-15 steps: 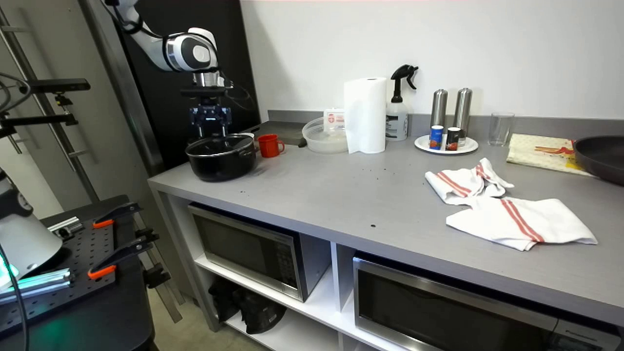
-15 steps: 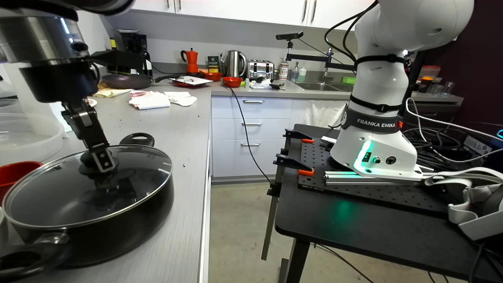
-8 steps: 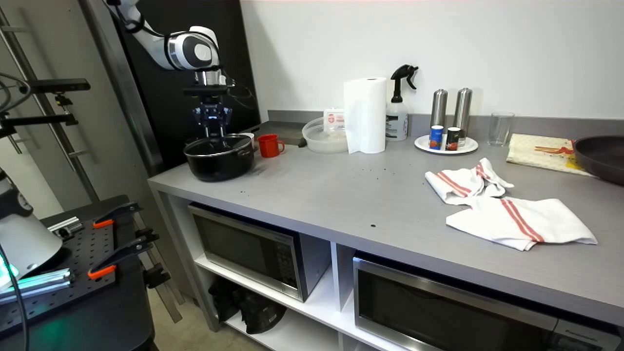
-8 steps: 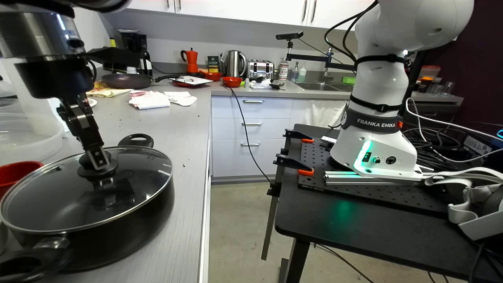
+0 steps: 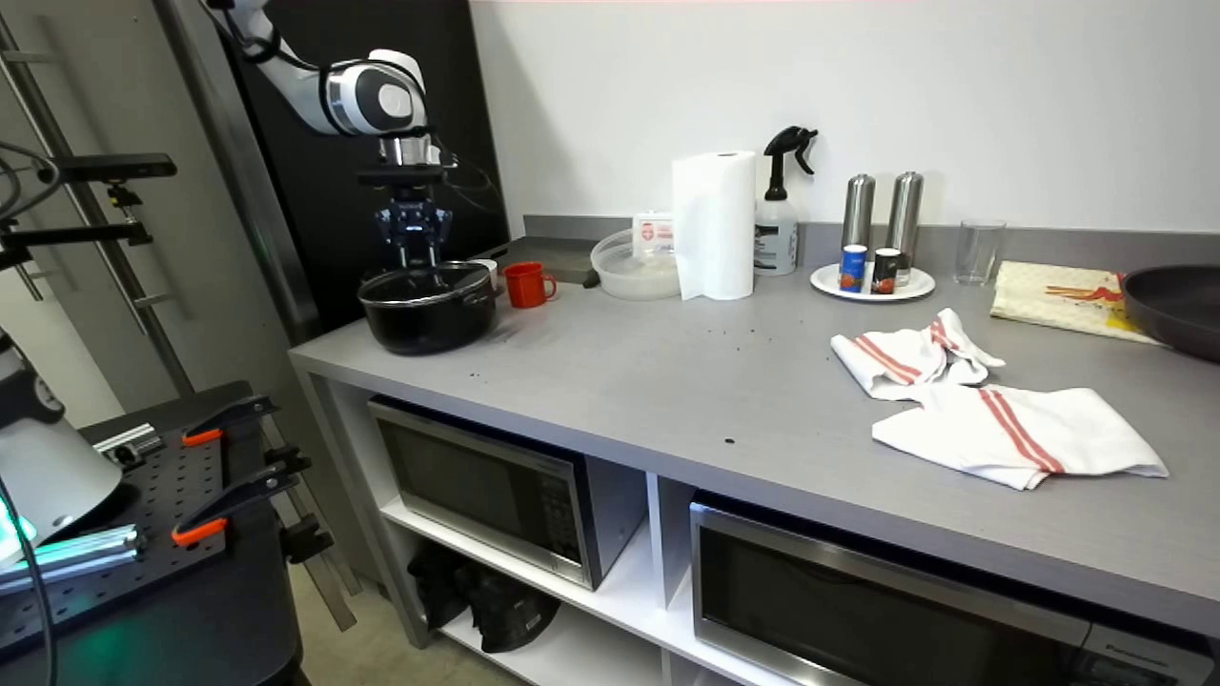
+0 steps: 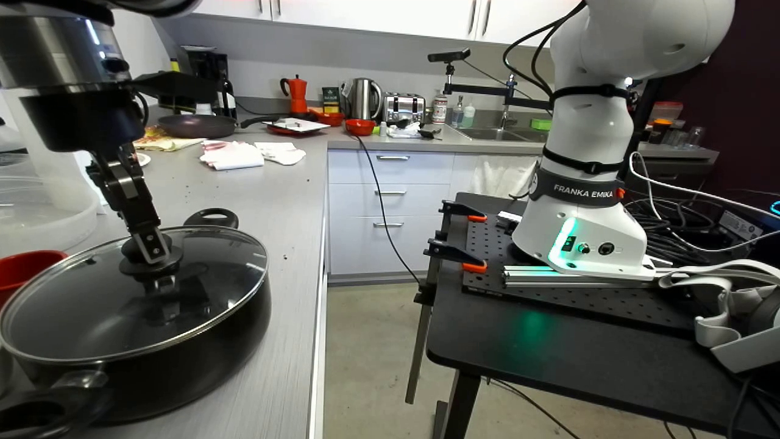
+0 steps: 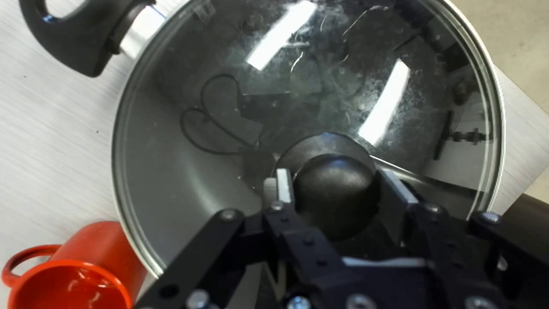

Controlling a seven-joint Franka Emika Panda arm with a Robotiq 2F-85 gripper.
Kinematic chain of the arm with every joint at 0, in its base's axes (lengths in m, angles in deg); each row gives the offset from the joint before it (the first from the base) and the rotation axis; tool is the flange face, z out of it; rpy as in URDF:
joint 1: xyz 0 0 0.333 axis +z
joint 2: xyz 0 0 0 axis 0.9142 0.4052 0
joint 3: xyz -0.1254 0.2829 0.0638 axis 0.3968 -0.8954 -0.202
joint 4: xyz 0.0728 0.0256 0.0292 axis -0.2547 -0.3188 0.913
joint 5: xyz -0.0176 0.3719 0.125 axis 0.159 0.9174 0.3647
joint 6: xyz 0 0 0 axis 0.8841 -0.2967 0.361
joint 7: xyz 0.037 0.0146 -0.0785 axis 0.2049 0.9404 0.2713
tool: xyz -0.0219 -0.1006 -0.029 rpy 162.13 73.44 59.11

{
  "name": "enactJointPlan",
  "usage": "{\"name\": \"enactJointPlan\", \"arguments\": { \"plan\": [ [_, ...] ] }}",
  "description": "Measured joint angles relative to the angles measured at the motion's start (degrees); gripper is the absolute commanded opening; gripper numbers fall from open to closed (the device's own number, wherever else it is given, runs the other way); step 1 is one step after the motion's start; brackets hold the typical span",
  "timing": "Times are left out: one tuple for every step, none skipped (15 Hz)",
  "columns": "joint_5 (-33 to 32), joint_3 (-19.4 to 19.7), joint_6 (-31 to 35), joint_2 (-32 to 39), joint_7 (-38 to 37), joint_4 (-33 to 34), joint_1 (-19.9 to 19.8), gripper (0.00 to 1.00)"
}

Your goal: Remove the glass lid from the pot.

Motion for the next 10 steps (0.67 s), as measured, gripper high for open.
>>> {"name": "enactJointPlan", "arguments": {
  "plan": [
    [0.0, -0.17, -0.2, -0.31, 0.0, -0.03, 0.04, 0.25],
    [0.0, -0.35, -0.42, -0.82, 0.0, -0.12, 0.1, 0.25],
    [0.0, -0.52, -0.72, -1.49, 0.0, -0.19, 0.19, 0.25],
    [0.0, -0.64, -1.15, -2.25, -0.01, -0.21, 0.3, 0.25],
    [0.0, -0.72, -1.65, -3.11, -0.01, -0.25, 0.36, 0.25],
    [0.0, -0.73, -2.13, -3.95, -0.02, -0.26, 0.38, 0.25],
    [0.0, -0.71, -2.56, -4.81, -0.04, -0.28, 0.32, 0.25],
    [0.0, -0.58, -2.95, -5.62, -0.07, -0.3, 0.2, 0.25],
    [0.0, -0.36, -3.33, -6.35, -0.13, -0.31, 0.01, 0.25],
    [0.01, -0.06, -3.64, -7.06, -0.17, -0.32, -0.27, 0.25]
  ]
}}
